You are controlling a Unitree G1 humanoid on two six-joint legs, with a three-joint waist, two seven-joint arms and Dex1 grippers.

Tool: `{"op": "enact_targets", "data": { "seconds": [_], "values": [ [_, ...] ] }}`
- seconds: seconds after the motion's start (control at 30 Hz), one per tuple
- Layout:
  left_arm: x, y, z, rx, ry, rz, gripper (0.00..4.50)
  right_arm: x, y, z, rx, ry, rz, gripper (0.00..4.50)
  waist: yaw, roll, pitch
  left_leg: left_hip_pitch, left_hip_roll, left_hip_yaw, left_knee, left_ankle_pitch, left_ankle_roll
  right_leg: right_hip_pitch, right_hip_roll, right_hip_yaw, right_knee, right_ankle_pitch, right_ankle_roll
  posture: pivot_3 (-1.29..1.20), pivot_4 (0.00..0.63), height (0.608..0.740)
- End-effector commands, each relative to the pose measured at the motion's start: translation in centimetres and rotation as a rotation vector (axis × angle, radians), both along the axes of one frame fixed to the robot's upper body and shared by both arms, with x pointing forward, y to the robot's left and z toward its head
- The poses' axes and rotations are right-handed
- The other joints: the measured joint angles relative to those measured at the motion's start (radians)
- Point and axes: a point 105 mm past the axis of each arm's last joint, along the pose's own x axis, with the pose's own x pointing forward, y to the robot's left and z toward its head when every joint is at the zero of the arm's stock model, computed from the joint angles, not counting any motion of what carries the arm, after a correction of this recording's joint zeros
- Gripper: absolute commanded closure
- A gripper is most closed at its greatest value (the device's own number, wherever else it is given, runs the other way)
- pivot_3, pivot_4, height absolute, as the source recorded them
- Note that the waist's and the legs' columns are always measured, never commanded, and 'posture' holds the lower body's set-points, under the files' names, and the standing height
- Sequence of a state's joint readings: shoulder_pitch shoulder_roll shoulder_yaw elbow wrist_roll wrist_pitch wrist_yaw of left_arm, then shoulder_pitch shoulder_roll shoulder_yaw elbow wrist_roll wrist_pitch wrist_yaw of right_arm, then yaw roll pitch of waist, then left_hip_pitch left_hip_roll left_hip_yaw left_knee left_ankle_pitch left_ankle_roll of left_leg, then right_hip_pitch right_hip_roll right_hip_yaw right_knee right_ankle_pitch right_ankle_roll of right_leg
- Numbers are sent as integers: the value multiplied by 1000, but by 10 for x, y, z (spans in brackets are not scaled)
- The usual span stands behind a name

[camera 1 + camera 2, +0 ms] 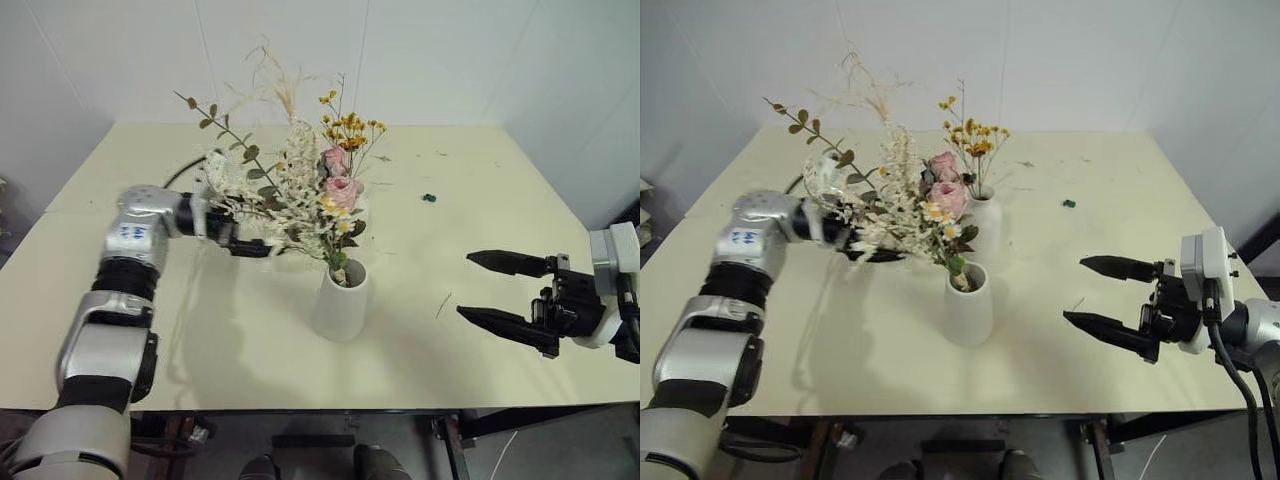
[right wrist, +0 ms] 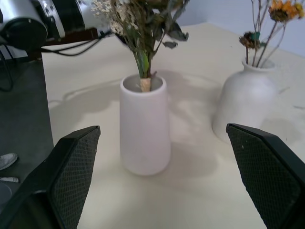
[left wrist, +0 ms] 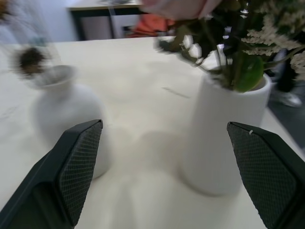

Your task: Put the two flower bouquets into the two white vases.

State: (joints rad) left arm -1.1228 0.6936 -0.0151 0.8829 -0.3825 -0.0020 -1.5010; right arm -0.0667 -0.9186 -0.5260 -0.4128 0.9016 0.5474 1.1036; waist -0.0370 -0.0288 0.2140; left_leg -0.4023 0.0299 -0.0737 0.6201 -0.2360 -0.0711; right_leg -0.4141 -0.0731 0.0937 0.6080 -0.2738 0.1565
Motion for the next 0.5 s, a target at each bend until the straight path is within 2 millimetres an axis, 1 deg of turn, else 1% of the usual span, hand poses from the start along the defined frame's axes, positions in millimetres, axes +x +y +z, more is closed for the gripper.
{"op": "enact_targets", "data": {
  "seconds": [0.03, 0.1, 0.17, 0.3, 0.5],
  "values": [
    [-7, 26, 14, -53, -31, 25, 35, -2, -15, 12, -26, -43, -38, 0, 7, 0, 0, 0, 0, 0, 0, 0, 0, 0, 0, 0, 0, 0, 0, 0, 150, 740],
    [-8, 45, 13, -62, -23, 84, 35, 0, -24, 15, -39, -46, -66, 0, 9, 0, 0, 0, 0, 0, 2, 0, 0, 0, 0, 0, 1, 0, 0, 0, 150, 740],
    [-6, 54, 7, -46, -18, 125, 35, 1, -30, 18, -53, -49, -82, 0, 10, 0, 0, 0, 0, 0, 2, 0, 0, 1, 0, 0, 1, 0, 0, 0, 150, 740],
    [-9, 52, -6, -37, 46, 85, 35, 2, -36, 19, -69, -48, -92, 0, 16, 0, 0, 0, 0, 0, 2, 0, 0, 1, 0, 0, 0, 0, 0, 0, 150, 740],
    [-8, 48, -10, -44, 62, 70, 35, 5, -36, 25, -76, -73, -93, 0, 10, 0, 0, 0, 0, 0, 2, 0, 0, 1, 0, 0, 2, 0, 0, 0, 150, 740]
  ]
}}
